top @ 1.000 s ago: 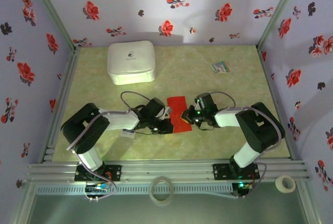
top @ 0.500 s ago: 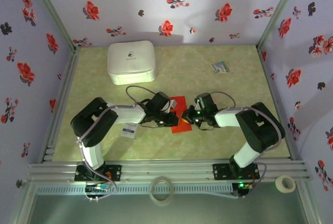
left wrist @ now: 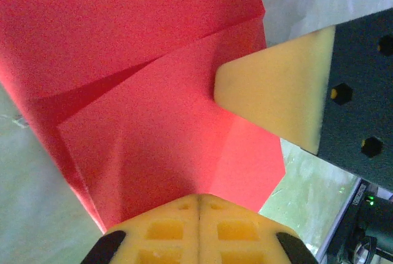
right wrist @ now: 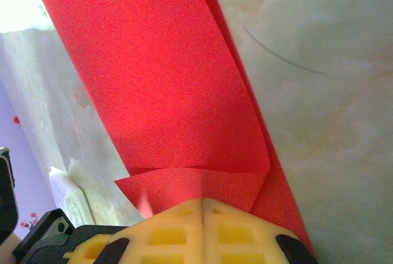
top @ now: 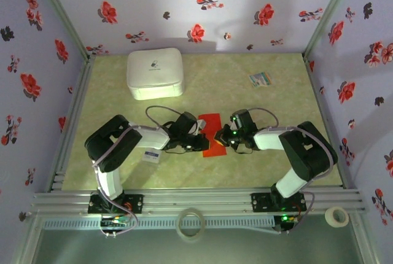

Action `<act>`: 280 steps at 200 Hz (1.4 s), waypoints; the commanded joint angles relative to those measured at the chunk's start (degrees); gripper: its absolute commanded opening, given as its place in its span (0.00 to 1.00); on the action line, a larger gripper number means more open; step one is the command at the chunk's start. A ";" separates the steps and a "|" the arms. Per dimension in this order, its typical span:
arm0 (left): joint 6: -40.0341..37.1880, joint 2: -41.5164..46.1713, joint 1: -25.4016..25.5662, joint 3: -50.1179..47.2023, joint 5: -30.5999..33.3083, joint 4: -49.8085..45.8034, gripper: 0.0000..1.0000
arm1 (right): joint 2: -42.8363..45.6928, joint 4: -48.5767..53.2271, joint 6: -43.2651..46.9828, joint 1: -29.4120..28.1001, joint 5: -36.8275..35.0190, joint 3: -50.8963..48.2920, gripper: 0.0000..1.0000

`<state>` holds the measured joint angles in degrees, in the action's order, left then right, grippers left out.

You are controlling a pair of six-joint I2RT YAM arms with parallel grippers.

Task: Fold a paper plane with a square sheet of paper (pick it up from the middle)
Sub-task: Fold the triangle a second time at the center of the table.

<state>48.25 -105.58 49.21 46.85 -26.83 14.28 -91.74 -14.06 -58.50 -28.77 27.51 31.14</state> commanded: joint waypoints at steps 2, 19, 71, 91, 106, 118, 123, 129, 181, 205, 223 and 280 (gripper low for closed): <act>1.24 -2.09 -0.08 -3.17 2.24 -4.18 0.00 | 1.72 6.30 1.93 -0.01 -3.02 1.17 0.05; 1.16 -1.99 -0.12 -3.17 2.23 -4.35 0.00 | 3.39 6.14 2.23 -0.05 -2.46 1.90 0.05; 1.35 -1.89 -0.08 -3.17 2.23 -4.35 0.00 | 1.01 1.55 1.47 -2.44 1.40 2.70 0.06; 1.28 -1.82 -0.09 -3.08 2.29 -4.53 0.00 | -1.47 3.28 2.08 -2.60 -0.41 2.89 0.05; 1.17 -1.82 -0.08 -3.06 2.23 -4.70 0.00 | -2.88 4.44 3.04 -2.13 -1.34 3.07 0.04; 1.15 -1.95 -0.08 -3.23 2.22 -4.79 0.00 | -3.24 5.12 3.39 -1.26 -2.09 2.99 0.04; 1.07 -2.00 -0.08 -3.25 2.23 -4.91 0.00 | -3.26 5.11 3.63 -0.70 -2.05 2.96 0.04; 1.06 -2.07 -0.10 -3.34 2.25 -4.89 0.00 | -3.18 5.01 3.81 -0.11 -1.89 2.96 0.04; 0.88 -3.07 -0.07 -3.61 2.11 -5.13 0.00 | -2.82 6.25 5.34 4.59 -0.23 4.14 0.05; 0.64 -3.32 -0.10 -3.87 2.04 -5.14 0.00 | -2.83 9.13 6.36 6.59 -2.14 5.05 0.05; 0.54 -3.40 -0.09 -4.04 1.87 -5.14 0.00 | -2.20 10.78 6.52 7.87 -4.03 5.40 0.04; 0.42 -2.92 -0.08 -4.23 1.85 -5.13 0.00 | 3.22 12.14 7.66 7.76 -3.17 6.47 0.06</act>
<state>49.21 -105.43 49.10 45.41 -27.03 17.12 -92.27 -3.40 -52.18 -21.08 25.43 37.23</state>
